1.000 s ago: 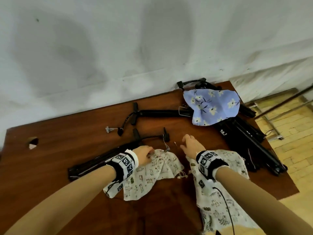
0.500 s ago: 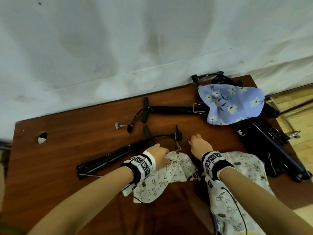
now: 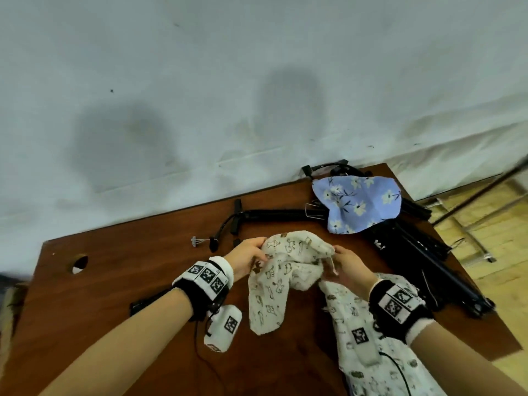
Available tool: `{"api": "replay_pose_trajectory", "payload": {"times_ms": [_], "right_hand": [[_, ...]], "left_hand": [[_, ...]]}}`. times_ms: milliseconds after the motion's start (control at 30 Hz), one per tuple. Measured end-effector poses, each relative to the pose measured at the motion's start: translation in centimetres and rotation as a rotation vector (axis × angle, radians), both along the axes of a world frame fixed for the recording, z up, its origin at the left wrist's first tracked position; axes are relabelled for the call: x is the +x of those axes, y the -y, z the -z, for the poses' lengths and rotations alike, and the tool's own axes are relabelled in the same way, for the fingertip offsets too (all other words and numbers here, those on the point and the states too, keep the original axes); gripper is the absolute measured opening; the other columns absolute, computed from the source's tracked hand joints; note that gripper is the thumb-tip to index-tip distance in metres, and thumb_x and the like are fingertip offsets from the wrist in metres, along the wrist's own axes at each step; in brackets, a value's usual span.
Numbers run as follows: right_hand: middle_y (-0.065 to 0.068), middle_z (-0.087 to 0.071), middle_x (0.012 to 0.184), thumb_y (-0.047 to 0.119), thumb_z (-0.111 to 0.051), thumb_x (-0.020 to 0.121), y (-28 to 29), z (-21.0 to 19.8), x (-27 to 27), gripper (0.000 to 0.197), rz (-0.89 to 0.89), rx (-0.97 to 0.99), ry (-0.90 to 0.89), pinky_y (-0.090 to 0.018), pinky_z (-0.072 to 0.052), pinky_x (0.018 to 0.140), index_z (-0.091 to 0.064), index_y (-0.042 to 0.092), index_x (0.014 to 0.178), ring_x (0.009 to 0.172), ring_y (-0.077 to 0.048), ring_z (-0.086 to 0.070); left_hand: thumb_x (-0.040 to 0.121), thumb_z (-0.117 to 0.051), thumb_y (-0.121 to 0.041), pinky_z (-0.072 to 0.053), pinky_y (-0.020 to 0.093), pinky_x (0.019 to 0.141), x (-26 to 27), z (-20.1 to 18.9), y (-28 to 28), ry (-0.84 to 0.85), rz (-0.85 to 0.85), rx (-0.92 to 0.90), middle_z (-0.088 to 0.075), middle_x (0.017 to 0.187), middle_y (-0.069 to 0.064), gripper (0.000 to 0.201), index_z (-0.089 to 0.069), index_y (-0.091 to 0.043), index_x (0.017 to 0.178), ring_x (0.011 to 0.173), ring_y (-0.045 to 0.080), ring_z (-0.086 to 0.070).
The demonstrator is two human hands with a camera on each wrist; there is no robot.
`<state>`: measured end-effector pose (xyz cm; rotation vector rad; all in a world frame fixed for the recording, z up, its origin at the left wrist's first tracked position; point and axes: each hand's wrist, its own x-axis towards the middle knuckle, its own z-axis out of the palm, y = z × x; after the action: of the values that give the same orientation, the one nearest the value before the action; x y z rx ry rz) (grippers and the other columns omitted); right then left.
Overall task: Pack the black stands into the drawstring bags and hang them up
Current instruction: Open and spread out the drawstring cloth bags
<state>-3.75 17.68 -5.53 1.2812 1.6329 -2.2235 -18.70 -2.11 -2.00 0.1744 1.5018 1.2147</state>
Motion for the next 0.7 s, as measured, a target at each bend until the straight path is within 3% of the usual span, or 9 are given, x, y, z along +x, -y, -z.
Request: {"api": "replay_pose_trajectory", "payload": {"times_ms": [100,167,267,333,367,467,533,633,700], "right_hand": [[-0.007,-0.056,0.082,0.01,-0.037,0.103,0.6,-3.2,0.1,0.017,0.097,-0.102,-0.15,-0.032,-0.048,0.056,-0.053,0.008,0.098,0.062,-0.019,-0.058],[-0.006,-0.061,0.087,0.016,-0.037,0.104,1.3,-5.4,0.0,0.021,0.061,-0.086,-0.204,-0.035,-0.05,0.061,-0.058,0.012,0.101,0.069,-0.018,-0.063],[-0.006,-0.057,0.082,0.019,-0.034,0.105,2.2,-8.0,-0.1,0.022,0.011,-0.072,-0.275,-0.025,-0.051,0.044,-0.052,0.011,0.096,0.053,-0.012,-0.059],[-0.013,-0.062,0.09,0.017,-0.032,0.105,2.5,-9.4,0.1,0.019,0.029,-0.145,-0.347,-0.025,-0.056,0.048,-0.047,0.005,0.103,0.052,-0.016,-0.065],[-0.016,-0.063,0.095,0.016,-0.032,0.105,2.6,-9.9,0.3,0.017,0.033,-0.182,-0.378,-0.027,-0.059,0.051,-0.046,0.005,0.107,0.054,-0.018,-0.068],[-0.018,-0.064,0.095,0.016,-0.033,0.105,2.4,-10.8,1.0,0.017,0.018,-0.163,-0.402,-0.029,-0.06,0.055,-0.044,0.005,0.112,0.058,-0.019,-0.07],[-0.016,-0.064,0.094,0.017,-0.034,0.105,2.3,-11.3,1.6,0.016,-0.025,-0.077,-0.398,-0.03,-0.06,0.056,-0.043,0.005,0.11,0.062,-0.02,-0.071],[-0.013,-0.06,0.094,0.018,-0.033,0.105,2.2,-12.1,2.1,0.014,-0.122,0.064,-0.361,-0.032,-0.06,0.059,-0.042,0.008,0.1,0.066,-0.019,-0.071],[-0.016,-0.057,0.096,0.02,-0.033,0.105,2.3,-12.7,2.4,0.016,-0.166,0.13,-0.366,-0.031,-0.059,0.057,-0.04,0.009,0.097,0.068,-0.02,-0.072]], "left_hand": [[0.084,-0.027,0.02,-0.058,0.033,0.067,0.5,-2.0,-0.4,0.077,-0.028,0.053,-0.067,0.109,0.012,0.053,-0.056,-0.004,0.121,0.09,0.023,-0.07],[0.085,-0.027,0.018,-0.057,0.035,0.074,1.0,-3.0,-1.2,0.004,0.042,-0.009,-0.064,0.112,0.015,0.049,-0.056,-0.003,0.118,0.094,0.025,-0.066],[0.089,-0.042,-0.002,-0.047,0.035,0.091,1.7,-4.5,-3.1,-0.286,0.277,-0.226,-0.054,0.122,0.012,0.037,-0.049,-0.01,0.124,0.106,0.023,-0.054],[0.073,-0.058,-0.028,-0.044,0.033,0.095,0.0,-0.9,-5.2,-0.444,0.456,-0.296,-0.051,0.13,0.005,0.072,-0.037,-0.012,0.14,0.116,0.023,-0.052],[0.064,-0.061,-0.035,-0.045,0.033,0.093,0.1,-1.0,-5.8,-0.523,0.483,-0.333,-0.052,0.13,0.008,0.087,-0.032,-0.01,0.142,0.115,0.025,-0.055],[0.081,-0.061,-0.009,-0.042,0.029,0.09,3.0,-8.2,-6.5,-0.607,0.397,-0.276,-0.045,0.135,0.014,0.077,-0.017,-0.007,0.145,0.12,0.027,-0.049],[0.085,-0.062,-0.013,-0.039,0.028,0.099,4.0,-10.7,-7.2,-0.64,0.34,-0.154,-0.043,0.137,0.011,0.073,-0.023,-0.008,0.146,0.128,0.024,-0.043],[0.068,-0.068,-0.049,-0.044,0.031,0.098,5.2,-11.9,-7.7,-0.784,0.438,-0.097,-0.059,0.124,0.005,0.074,-0.051,-0.014,0.132,0.113,0.019,-0.056],[0.079,-0.067,-0.039,-0.048,0.033,0.092,5.9,-11.8,-7.8,-0.99,0.494,-0.162,-0.064,0.116,0.006,0.047,-0.062,-0.014,0.119,0.107,0.022,-0.06]]}}
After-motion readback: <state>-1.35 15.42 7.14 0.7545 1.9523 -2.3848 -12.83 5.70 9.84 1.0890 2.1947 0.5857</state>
